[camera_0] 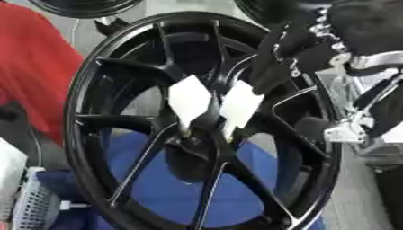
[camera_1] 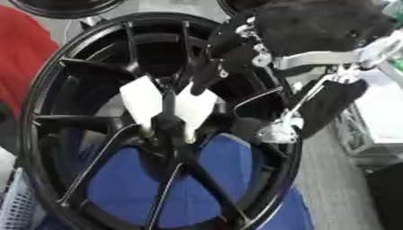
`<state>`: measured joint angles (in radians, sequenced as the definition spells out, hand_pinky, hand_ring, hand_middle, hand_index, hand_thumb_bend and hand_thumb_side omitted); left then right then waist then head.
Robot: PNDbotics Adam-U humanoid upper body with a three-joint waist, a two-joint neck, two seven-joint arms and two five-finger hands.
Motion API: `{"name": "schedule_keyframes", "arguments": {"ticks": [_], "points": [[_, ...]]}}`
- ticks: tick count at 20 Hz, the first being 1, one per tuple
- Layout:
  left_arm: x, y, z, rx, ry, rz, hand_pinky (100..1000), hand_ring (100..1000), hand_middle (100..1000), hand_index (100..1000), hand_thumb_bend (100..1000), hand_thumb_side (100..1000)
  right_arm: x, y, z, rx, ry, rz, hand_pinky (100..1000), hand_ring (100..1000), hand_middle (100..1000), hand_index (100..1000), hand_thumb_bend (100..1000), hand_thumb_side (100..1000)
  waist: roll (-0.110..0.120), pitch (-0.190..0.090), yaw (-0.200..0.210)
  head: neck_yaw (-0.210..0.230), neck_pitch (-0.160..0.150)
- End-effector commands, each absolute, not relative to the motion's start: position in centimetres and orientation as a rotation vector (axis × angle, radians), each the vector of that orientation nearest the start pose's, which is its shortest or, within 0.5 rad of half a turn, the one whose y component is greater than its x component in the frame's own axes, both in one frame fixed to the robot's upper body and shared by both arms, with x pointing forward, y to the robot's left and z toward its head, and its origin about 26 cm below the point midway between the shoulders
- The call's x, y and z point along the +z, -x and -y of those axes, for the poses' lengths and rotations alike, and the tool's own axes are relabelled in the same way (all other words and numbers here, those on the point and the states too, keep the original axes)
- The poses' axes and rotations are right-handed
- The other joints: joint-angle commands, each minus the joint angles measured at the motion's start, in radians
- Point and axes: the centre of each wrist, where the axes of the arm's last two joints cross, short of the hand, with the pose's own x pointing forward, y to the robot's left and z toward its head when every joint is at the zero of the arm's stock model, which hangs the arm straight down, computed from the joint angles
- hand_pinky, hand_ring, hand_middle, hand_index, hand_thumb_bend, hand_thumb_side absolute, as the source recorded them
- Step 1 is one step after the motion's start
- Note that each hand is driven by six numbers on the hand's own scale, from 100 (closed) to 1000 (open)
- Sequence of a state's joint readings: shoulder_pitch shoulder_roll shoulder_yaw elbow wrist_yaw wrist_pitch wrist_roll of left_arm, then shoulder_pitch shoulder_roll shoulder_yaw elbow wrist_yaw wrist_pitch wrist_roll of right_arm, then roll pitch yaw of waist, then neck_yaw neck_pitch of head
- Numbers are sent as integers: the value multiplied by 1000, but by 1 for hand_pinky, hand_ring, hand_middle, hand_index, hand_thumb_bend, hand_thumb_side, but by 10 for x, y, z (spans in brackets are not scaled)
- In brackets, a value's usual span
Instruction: Pull the pin out of the wheel hub.
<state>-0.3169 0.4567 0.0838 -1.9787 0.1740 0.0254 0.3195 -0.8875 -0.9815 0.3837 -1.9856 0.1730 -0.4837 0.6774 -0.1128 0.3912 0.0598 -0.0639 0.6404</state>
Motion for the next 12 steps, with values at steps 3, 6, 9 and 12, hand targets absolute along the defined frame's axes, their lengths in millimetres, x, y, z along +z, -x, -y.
{"name": "schedule_keyframes", "arguments": {"ticks": [3,6,9,12], "points": [[232,-298,-298,0,-320,2328,758,698,602,729,406,569,380,-283,233,-2395,-589,-1825,860,839,808,887,247,474,2,-12,-1,19,-5],[231,-298,-297,1,-316,2327,758,698,602,729,406,569,383,-282,234,-2371,-634,-1875,864,849,816,897,270,470,0,-10,0,24,6],[232,-298,-296,0,-309,2330,758,698,602,729,407,569,380,-283,231,-2378,-617,-1911,873,855,818,901,262,465,-2,-10,2,24,31],[233,-298,-296,-1,-304,2332,758,699,602,729,407,569,378,-284,229,-2409,-560,-1922,884,864,825,910,267,455,-3,-10,3,25,43]]}}
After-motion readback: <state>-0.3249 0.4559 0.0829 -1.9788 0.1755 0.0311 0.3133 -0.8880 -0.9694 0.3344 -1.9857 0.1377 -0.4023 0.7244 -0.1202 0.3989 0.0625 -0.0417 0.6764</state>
